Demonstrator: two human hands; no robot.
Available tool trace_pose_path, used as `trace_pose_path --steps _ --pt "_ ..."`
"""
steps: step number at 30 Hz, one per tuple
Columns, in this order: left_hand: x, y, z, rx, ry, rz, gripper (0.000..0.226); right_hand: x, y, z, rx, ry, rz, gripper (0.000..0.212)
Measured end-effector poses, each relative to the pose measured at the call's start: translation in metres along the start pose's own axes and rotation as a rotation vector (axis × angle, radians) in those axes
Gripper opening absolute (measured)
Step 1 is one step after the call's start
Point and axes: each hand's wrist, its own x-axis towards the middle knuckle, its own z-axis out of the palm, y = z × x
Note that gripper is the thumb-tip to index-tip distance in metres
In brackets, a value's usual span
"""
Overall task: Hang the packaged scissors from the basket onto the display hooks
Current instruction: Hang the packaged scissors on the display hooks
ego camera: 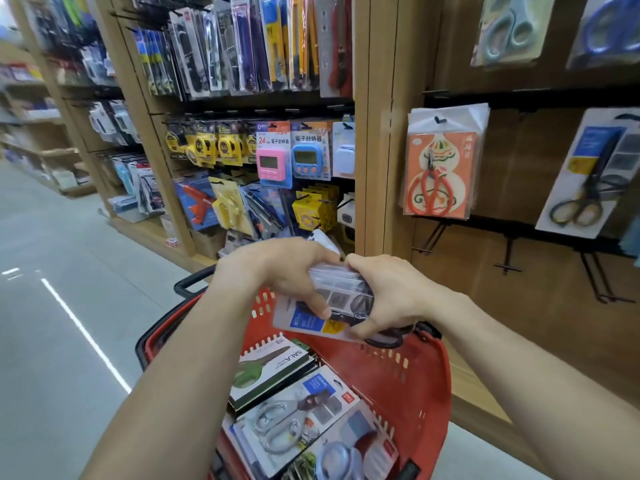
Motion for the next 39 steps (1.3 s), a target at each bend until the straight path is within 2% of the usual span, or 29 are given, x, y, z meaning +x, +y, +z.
trace_pose_path --steps 2,4,6,8,9,11,13,15,16,20,21,23,25,26,28,33,36,39 --pt "-0.009 -0.001 -0.011 0.013 0.121 -0.024 0.059 -0.001 0.003 0.002 0.139 0.047 0.073 0.066" --pt "-0.013 -0.009 -0.019 -0.113 0.358 -0.027 0.065 -0.002 0.009 0.002 0.369 0.130 0.194 0.062" --pt "-0.011 -0.015 -0.018 -0.349 0.634 -0.034 0.084 -0.001 0.014 -0.002 0.634 0.222 0.317 0.059" --pt "-0.003 -0.016 -0.009 -0.587 0.756 -0.088 0.108 0.002 0.015 -0.008 0.944 0.310 0.371 0.057" --pt "0.002 -0.013 -0.001 -0.685 0.728 -0.122 0.117 0.004 0.014 -0.012 1.095 0.355 0.382 0.052" --pt "0.011 -0.004 0.019 -0.912 0.532 -0.119 0.125 0.005 0.010 -0.023 1.345 0.428 0.425 0.041" --pt "0.026 0.007 0.039 -1.227 0.311 -0.017 0.110 0.006 0.007 -0.031 1.501 0.482 0.475 0.034" --pt "0.043 0.017 0.057 -1.498 0.205 0.137 0.090 0.007 0.007 -0.035 1.608 0.509 0.486 0.031" --pt "0.046 0.023 0.060 -1.555 0.182 0.186 0.087 0.007 0.008 -0.035 1.639 0.523 0.492 0.031" --pt "0.050 0.037 0.061 -1.512 0.172 0.237 0.074 0.004 0.017 -0.035 1.661 0.569 0.530 0.039" --pt "0.052 0.040 0.062 -1.523 0.184 0.249 0.074 0.003 0.019 -0.037 1.647 0.587 0.531 0.046" --pt "0.059 0.049 0.063 -1.554 0.225 0.264 0.074 0.001 0.026 -0.039 1.584 0.689 0.558 0.074" --pt "0.066 0.061 0.061 -1.583 0.251 0.245 0.070 -0.002 0.032 -0.041 1.392 0.859 0.612 0.096" --pt "0.069 0.065 0.060 -1.598 0.257 0.244 0.066 -0.004 0.034 -0.043 1.275 0.907 0.631 0.100" --pt "0.073 0.071 0.058 -1.624 0.255 0.260 0.059 -0.007 0.037 -0.045 1.149 0.952 0.638 0.093" --pt "0.078 0.080 0.054 -1.636 0.254 0.281 0.059 -0.015 0.051 -0.048 1.204 1.048 0.634 0.074" --pt "0.079 0.085 0.053 -1.641 0.253 0.282 0.059 -0.021 0.059 -0.051 1.242 1.048 0.625 0.073" --pt "0.083 0.089 0.053 -1.664 0.271 0.268 0.056 -0.027 0.062 -0.057 1.283 0.999 0.579 0.062"
